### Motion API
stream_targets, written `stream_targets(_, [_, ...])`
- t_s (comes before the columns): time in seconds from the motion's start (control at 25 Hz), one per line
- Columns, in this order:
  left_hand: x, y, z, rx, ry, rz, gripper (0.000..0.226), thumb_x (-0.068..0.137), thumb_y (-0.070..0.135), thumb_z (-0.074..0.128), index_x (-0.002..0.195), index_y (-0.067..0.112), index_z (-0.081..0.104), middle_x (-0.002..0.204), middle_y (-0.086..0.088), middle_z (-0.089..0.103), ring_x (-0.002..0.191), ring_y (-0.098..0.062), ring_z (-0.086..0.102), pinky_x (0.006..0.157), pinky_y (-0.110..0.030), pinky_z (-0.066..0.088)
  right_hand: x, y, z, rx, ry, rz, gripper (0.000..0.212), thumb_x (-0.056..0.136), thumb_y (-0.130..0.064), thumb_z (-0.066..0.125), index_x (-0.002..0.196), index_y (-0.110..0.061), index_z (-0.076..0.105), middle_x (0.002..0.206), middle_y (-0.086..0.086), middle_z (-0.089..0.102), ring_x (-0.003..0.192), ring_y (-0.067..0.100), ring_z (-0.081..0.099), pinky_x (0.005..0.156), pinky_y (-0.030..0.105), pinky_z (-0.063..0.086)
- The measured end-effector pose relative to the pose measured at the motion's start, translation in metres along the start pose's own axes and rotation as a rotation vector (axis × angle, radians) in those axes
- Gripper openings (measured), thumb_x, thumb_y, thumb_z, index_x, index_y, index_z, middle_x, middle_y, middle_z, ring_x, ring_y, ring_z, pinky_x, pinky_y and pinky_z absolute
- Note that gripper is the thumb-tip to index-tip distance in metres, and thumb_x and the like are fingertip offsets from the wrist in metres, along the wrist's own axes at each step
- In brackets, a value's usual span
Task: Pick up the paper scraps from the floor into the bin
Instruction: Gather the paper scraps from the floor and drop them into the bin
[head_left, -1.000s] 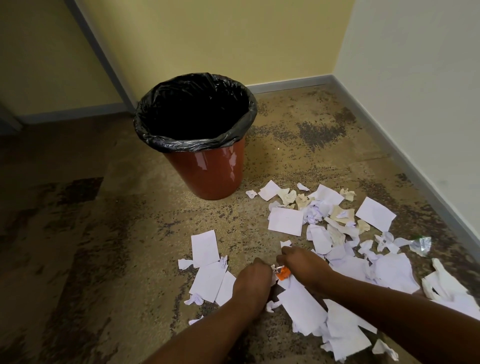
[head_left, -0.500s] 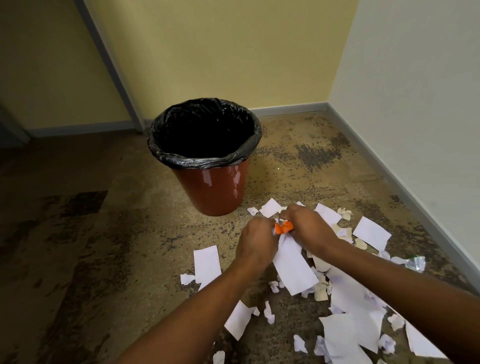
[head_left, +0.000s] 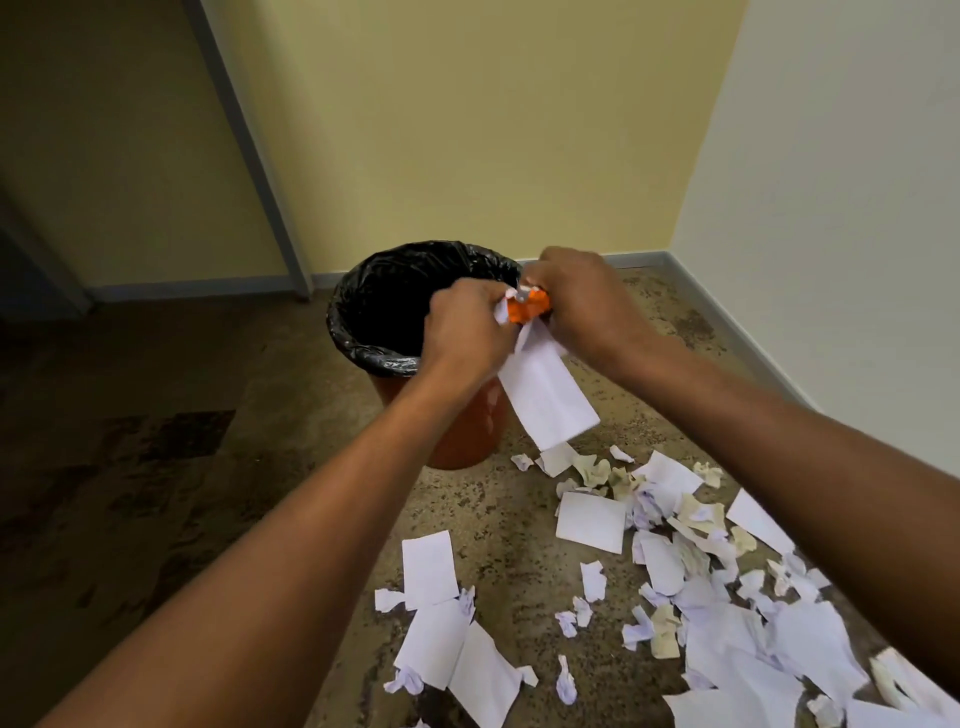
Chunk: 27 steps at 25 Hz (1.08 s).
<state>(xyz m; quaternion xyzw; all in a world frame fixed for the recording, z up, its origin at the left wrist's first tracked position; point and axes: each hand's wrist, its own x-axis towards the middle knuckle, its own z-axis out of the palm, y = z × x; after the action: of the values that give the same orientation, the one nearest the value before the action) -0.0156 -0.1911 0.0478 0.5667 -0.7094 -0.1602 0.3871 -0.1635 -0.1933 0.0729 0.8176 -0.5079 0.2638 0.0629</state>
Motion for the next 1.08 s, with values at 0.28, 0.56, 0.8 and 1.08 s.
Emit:
stream_targets(0.28, [0.038, -0.05, -0.021, -0.004, 0.222, -0.095, 0.026, 0.093, 0.026, 0.061, 0.071, 0.015, 0.067, 0.059, 0.001, 0.057, 0.054, -0.013, 0.046, 0.047, -0.028, 0.027, 0.065, -0.016, 0.059, 0.035, 0.065, 0.055, 0.008, 0.08, -0.006, 0.056, 0.086, -0.006, 0.062, 0.086, 0.013, 0.055, 0.074, 0.029, 0.052, 0.056, 0.032, 0.032])
stream_targets(0.56, [0.044, -0.089, 0.002, 0.075, 0.099, -0.2, 0.012, 0.091, 0.025, 0.063, 0.084, 0.017, 0.07, 0.076, -0.003, 0.065, 0.072, -0.026, 0.062, 0.051, -0.033, 0.041, 0.067, -0.004, 0.111, 0.106, -0.108, 0.176, 0.027, 0.078, -0.013, 0.071, 0.102, -0.008, 0.059, 0.102, 0.013, 0.054, 0.088, 0.031, 0.052, 0.069, 0.037, 0.04])
stream_targets(0.8, [0.043, -0.092, 0.001, 0.187, -0.055, -0.247, 0.048, 0.088, 0.01, 0.071, 0.133, 0.023, 0.062, 0.129, -0.009, 0.065, 0.119, -0.031, 0.061, 0.098, -0.043, 0.053, 0.068, 0.006, 0.113, 0.14, -0.284, 0.27, 0.068, 0.07, -0.023, 0.082, 0.129, -0.013, 0.05, 0.12, 0.014, 0.055, 0.11, 0.033, 0.053, 0.086, 0.037, 0.042])
stream_targets(1.08, [0.026, -0.076, -0.025, 0.238, -0.097, -0.209, 0.047, 0.092, 0.009, 0.066, 0.136, 0.023, 0.06, 0.132, -0.007, 0.064, 0.122, -0.027, 0.06, 0.101, -0.04, 0.051, 0.061, -0.006, 0.085, 0.12, -0.319, 0.3, 0.094, 0.064, -0.022, 0.088, 0.144, -0.018, 0.038, 0.138, 0.012, 0.05, 0.127, 0.032, 0.049, 0.103, 0.041, 0.044])
